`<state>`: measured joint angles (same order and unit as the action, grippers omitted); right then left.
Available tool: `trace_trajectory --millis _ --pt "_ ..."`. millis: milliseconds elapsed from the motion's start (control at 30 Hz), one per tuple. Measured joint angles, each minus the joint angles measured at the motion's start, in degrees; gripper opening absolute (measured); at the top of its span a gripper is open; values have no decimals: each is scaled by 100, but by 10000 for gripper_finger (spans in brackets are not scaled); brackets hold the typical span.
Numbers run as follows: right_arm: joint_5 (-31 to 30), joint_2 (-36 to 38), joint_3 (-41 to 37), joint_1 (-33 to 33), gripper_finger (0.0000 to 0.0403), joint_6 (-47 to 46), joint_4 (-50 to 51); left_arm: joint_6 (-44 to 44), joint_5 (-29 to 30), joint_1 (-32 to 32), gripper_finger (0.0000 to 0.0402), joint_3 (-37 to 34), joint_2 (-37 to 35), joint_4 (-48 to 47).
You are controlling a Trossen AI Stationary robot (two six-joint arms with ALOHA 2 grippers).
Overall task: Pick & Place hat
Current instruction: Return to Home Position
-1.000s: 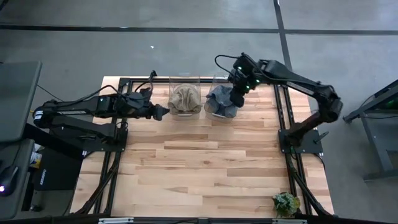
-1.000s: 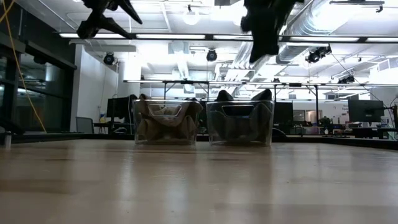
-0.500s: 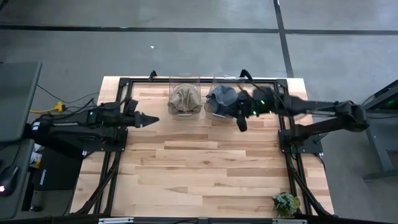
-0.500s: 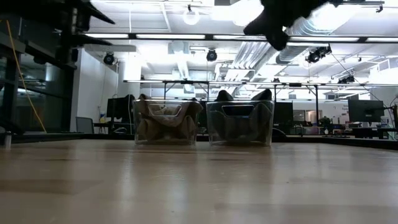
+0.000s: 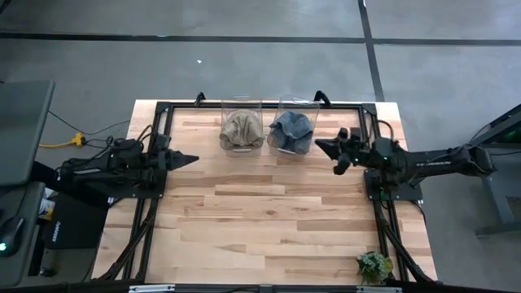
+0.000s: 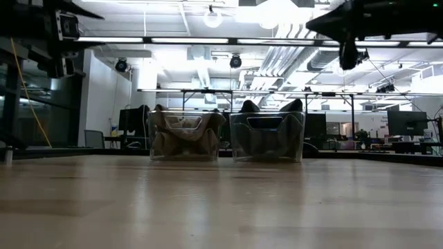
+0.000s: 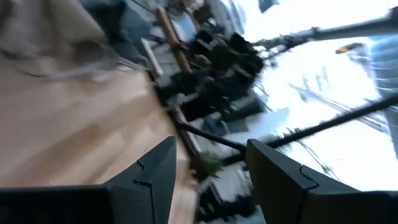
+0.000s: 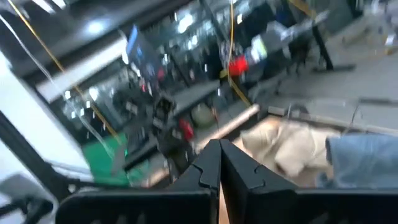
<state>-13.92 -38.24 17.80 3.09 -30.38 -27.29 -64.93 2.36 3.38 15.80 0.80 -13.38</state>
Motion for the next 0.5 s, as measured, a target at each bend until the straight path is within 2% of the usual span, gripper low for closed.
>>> trace_trajectory --millis 233,500 --pt "-815 795 -717 -554 0 605 -1016 -94 -458 0 177 -342 -46 688" --pt "-917 1351 -1476 -664 0 328 -1130 -184 -285 0 177 -600 -44 672"
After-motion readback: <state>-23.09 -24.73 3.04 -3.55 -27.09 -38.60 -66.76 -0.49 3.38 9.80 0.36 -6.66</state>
